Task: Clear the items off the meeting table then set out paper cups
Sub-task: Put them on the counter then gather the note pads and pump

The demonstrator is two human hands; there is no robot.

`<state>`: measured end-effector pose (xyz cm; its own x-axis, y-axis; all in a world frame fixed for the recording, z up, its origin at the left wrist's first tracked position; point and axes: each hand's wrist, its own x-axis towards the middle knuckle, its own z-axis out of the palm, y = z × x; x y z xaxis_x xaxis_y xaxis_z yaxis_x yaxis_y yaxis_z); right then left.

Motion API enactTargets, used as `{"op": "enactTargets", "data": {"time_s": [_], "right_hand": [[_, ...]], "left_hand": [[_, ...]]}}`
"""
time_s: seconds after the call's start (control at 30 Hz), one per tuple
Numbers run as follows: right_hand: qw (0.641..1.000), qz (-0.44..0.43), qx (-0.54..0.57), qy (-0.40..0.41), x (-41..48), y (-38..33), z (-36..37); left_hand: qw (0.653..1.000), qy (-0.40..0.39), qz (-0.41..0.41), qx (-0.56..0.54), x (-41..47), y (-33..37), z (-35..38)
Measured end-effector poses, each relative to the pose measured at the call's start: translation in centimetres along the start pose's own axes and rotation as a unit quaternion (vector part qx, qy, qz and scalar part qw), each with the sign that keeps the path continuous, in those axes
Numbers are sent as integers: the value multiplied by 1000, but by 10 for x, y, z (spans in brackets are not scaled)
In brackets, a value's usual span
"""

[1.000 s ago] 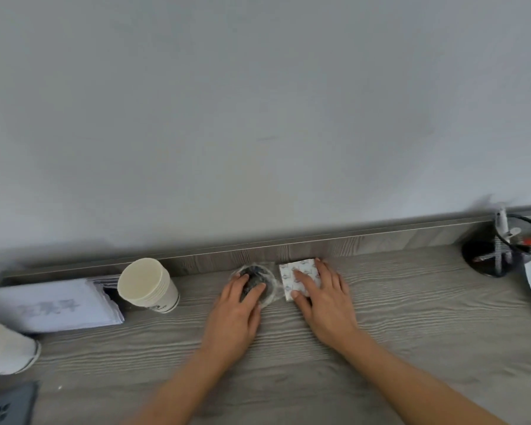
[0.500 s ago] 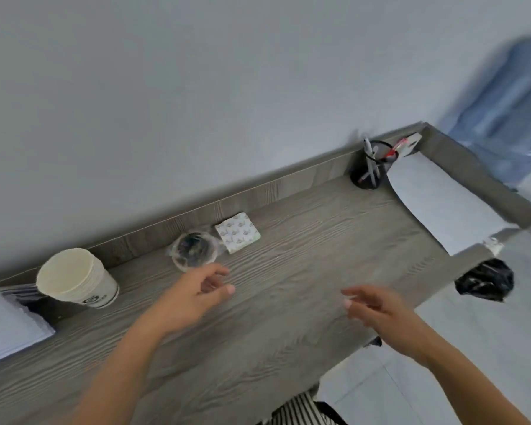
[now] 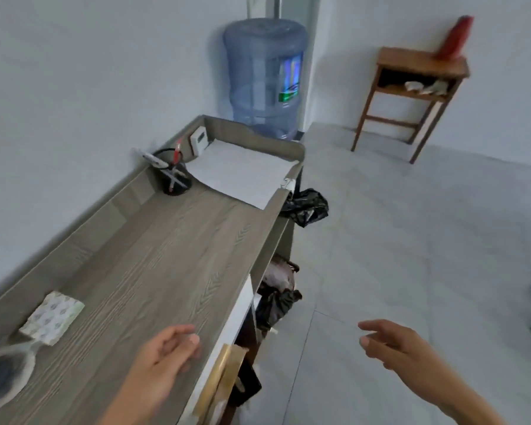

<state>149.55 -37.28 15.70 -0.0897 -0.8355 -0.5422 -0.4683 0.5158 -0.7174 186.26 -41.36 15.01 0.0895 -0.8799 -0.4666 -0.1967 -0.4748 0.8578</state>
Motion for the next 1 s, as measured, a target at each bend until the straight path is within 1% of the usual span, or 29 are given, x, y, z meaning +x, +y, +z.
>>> {"op": "enactTargets", "data": {"time_s": [0.13, 0.27, 0.33, 0.43, 0.57, 0.77, 0.83, 0.93, 1.0], "right_hand": [[997, 22, 49, 56, -12, 42, -70], [984, 33, 101, 141, -14, 79, -139], [976, 35, 127, 175, -16, 95, -168], [961, 42, 177, 208, -12, 110, -206], [948, 63, 200, 240, 7, 132, -257], [921, 82, 211, 318, 54, 138, -361], [908, 82, 218, 347, 67, 133, -398], [886, 81, 235, 392, 89, 123, -448], [875, 86, 233, 416, 102, 127, -475]], "left_hand": [[994, -84, 38, 53, 13, 50, 93], [981, -145, 74, 103, 21, 98, 174], [971, -182, 78, 135, 28, 115, 207], [962, -225, 62, 141, 41, 144, 256], [959, -247, 60, 125, 81, 178, 325], [958, -245, 107, 102, 181, 239, 453], [951, -260, 133, 104, 212, 272, 499], [930, -307, 176, 97, 248, 328, 571], [917, -333, 191, 107, 265, 354, 616]]}}
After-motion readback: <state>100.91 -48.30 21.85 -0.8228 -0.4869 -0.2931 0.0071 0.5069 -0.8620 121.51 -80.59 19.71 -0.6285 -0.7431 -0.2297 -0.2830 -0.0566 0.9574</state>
